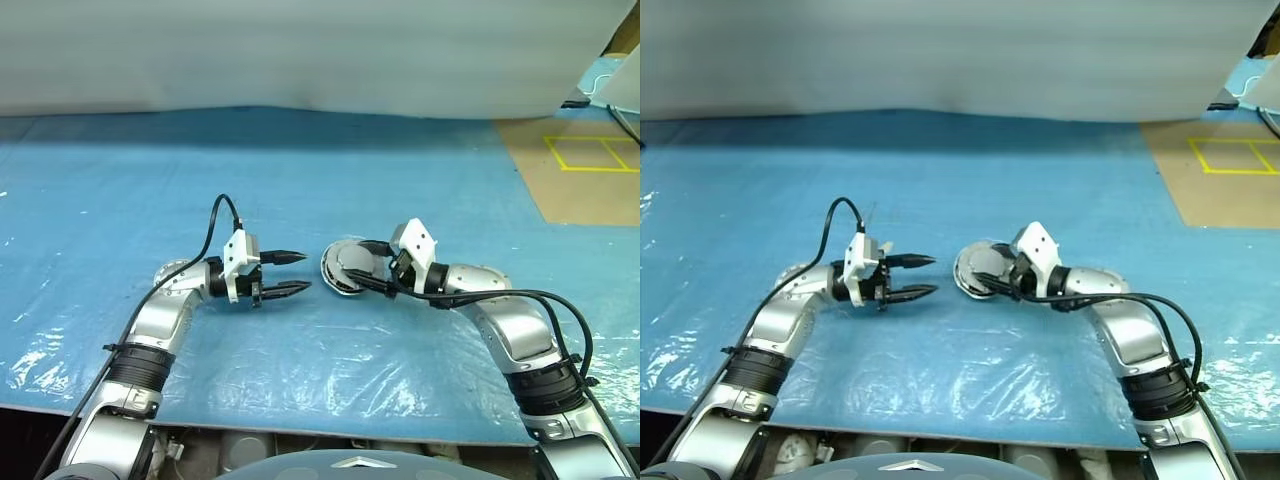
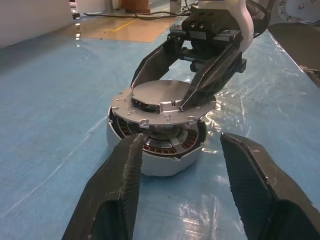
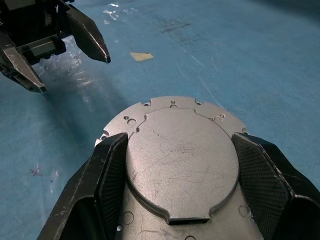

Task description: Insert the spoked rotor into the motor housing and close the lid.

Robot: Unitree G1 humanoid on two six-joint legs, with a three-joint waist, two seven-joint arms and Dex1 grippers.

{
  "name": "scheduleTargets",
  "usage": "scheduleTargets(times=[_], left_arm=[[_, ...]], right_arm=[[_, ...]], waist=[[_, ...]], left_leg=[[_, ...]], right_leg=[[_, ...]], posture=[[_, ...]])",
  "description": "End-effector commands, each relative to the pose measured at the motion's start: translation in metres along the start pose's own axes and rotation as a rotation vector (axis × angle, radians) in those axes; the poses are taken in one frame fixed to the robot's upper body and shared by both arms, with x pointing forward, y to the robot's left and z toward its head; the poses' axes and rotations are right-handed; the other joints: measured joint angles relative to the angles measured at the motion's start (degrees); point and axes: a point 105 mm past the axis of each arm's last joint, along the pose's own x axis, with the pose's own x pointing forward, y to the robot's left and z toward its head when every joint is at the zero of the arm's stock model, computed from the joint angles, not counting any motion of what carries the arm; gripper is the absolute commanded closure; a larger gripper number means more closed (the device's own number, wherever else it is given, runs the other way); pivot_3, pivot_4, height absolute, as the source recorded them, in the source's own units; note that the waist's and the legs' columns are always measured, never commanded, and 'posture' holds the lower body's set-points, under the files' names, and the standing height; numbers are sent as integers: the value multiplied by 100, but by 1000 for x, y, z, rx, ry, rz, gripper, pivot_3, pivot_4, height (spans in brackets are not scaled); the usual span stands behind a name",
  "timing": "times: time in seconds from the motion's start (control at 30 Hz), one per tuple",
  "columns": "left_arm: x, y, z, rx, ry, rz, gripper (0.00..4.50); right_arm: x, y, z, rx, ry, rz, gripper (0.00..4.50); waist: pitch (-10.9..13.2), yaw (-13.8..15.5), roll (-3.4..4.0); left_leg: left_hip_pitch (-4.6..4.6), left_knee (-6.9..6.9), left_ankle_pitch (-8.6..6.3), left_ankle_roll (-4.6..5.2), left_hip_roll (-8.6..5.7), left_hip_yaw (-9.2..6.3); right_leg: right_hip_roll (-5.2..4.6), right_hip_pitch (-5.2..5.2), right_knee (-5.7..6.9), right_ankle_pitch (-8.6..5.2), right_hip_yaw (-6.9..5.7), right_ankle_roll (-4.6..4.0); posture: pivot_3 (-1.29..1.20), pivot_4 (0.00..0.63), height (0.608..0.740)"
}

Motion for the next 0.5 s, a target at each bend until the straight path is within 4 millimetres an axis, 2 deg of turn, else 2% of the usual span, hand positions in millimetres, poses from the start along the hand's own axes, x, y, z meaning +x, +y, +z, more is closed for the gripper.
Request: scheduleTargets(times=[0.03, 0.2, 0.5], left_arm=[[-1, 0, 6, 34, -16, 6, 1895], [-2, -1, 5, 28, -15, 11, 1895], [-5, 7, 7, 15, -24, 53, 1895]], right_arm=[[5, 4, 8, -31, -32, 7, 1555], [10, 4, 2, 1, -27, 7, 1555], [35, 1, 0, 4, -31, 2, 1555]], waist=[[0, -1, 0], [0, -3, 0], [0, -22, 0]], left_leg=[[-2, 0, 3, -5, 0, 0], [-5, -1, 4, -7, 0, 0], [5, 4, 5, -9, 1, 1]], right_leg=[[0, -3, 0, 0, 0, 0], [0, -6, 1, 0, 0, 0], [0, -4, 16, 0, 2, 0]], posture=[[0, 150, 740], [0, 150, 740], [0, 150, 740]])
